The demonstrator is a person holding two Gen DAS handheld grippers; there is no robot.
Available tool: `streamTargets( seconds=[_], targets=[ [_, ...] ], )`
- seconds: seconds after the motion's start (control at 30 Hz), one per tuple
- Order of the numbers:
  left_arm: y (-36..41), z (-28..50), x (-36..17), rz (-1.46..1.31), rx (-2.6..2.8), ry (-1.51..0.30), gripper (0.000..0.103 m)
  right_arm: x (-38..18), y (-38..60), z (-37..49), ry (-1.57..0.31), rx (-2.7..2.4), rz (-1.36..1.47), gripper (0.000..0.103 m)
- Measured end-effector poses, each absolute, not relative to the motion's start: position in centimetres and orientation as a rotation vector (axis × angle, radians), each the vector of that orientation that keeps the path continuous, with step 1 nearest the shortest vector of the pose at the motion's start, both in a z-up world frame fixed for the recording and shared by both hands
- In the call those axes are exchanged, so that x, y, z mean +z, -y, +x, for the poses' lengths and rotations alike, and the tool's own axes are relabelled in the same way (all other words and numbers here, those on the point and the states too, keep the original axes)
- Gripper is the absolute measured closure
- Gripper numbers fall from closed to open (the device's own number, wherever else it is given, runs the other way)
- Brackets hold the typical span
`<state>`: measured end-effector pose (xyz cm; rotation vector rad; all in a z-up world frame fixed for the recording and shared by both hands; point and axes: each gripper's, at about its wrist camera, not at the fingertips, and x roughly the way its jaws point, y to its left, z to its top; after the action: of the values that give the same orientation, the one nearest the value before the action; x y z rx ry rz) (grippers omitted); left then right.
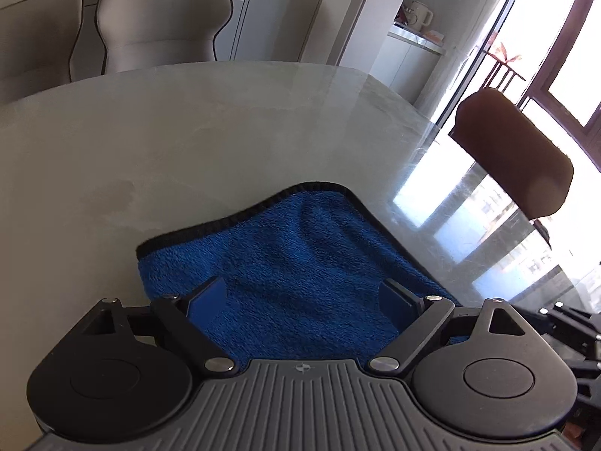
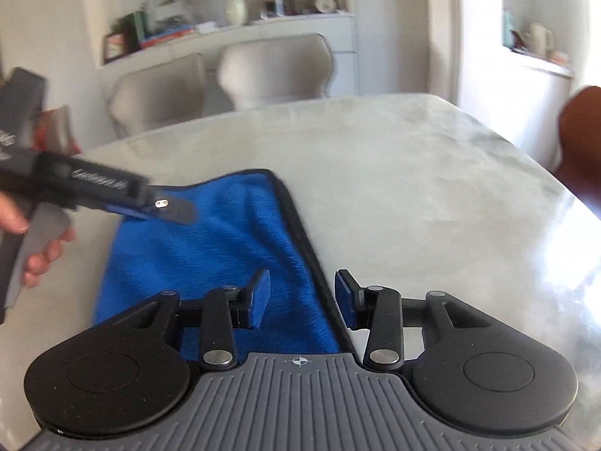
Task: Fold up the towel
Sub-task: 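Lay the folded edge down and open both grippers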
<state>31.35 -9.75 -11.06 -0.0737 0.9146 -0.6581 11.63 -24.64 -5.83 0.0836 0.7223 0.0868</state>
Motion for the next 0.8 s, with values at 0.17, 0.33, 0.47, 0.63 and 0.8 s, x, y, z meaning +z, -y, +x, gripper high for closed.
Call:
streamTargets(
  seconds=[0.17, 0.33, 0.47, 0.63, 0.8],
  targets=[
    [9.3, 27.1, -11.0, -0.012, -0.691, -0.937, 0.012, -6.5, 23.4, 8.7, -0.791, 0.06, -0.097, 0.061],
    [7.3, 22.0, -10.7, -0.051, -0.656, -0.983, 0.011, -5.0, 25.9, 6.6, -0.832, -0.041, -0.071, 0.061],
    [7.0, 18.9, -11.5, -0.086, -0.633, -1.048, 0.011, -3.4, 26.6, 5.5, -0.804, -0.049, -0.083, 0.056],
    [6.8, 17.8, -12.3, -0.27, -0.589, -1.131, 0.007, -2.6, 25.9, 5.6, -0.778, 0.019, -0.14, 0.038],
    [6.8, 18.5, -12.9, -0.493, -0.491, -1.202, 0.0, -2.1, 25.0, 6.1, -0.752, 0.128, -0.22, 0.007]
  ],
)
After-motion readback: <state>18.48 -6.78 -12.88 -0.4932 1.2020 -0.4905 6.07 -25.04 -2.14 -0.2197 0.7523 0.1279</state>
